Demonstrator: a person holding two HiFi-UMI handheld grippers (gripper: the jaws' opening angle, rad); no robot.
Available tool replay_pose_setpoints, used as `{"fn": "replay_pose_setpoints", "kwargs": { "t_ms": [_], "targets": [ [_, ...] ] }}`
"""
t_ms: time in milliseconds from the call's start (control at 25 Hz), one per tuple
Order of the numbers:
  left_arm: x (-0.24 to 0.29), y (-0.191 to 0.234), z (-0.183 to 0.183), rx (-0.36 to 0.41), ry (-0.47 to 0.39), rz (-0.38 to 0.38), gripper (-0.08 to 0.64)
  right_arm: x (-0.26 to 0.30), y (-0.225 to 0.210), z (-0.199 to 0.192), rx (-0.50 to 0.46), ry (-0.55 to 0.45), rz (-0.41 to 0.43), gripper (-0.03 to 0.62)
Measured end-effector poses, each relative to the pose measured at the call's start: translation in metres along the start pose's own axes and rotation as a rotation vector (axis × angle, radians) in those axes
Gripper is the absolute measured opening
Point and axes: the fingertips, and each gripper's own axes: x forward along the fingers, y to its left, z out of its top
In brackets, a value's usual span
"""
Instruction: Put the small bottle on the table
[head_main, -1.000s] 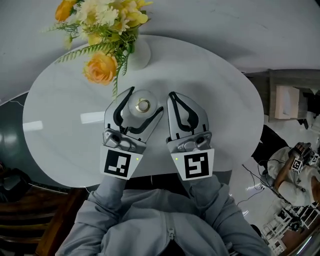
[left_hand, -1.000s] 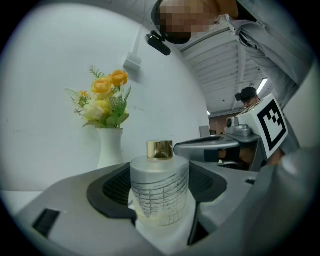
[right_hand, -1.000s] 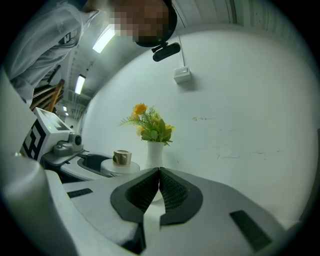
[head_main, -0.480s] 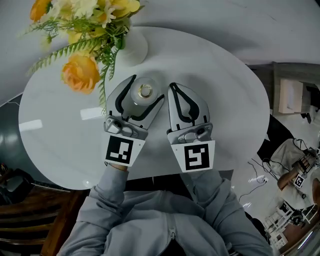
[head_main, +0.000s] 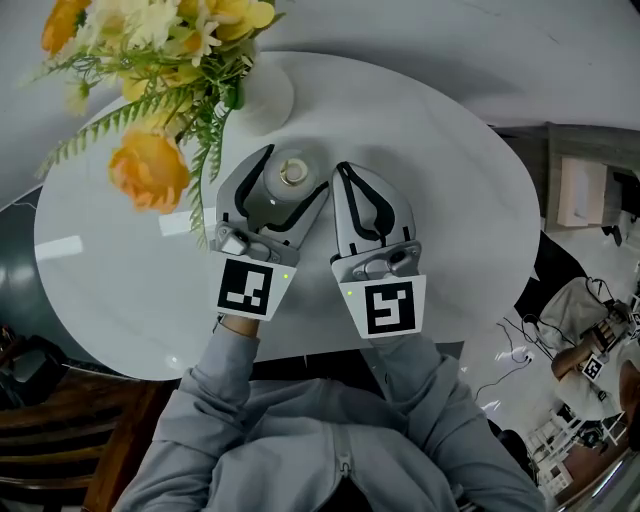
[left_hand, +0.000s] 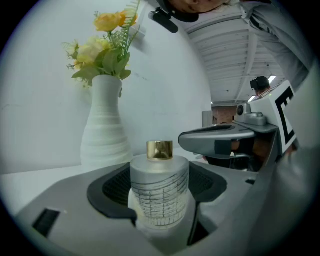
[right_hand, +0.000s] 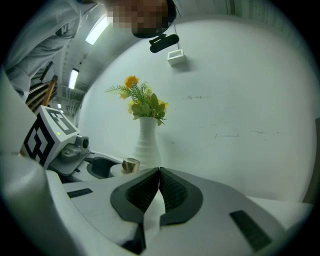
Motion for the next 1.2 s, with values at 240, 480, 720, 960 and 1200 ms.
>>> {"fn": "replay_pose_setpoints", "kwargs": {
  "t_ms": [240,480,720,960,1200],
  "targets": [
    [0.004,0.003,-0.001,-0.007,0.015,0.001,0.331,0.005,0.001,0.001,0.011,-0.002,0.006,0.028],
    [0.004,0.002,-0.002,0.004,0.039,0.008,0.331,0.004,0.004,0.003,0.016,0.004,0.009,0.027],
    [0.002,0.001,-0.009,-0.021,0.095,0.012,0.333,0.001,0.006,0.007,0.015,0.001,0.005,0.028],
    [0.0,0.0,-0.016,-0.023,0.139,0.019,0.333,-0.003,0.009,0.018,0.009,-0.013,-0.003,0.027],
    [0.001,-0.003,-0.023,-0.013,0.157,-0.008,0.344,-0.01,0.014,0.03,-0.003,-0.013,-0.003,0.028]
  ]
}}
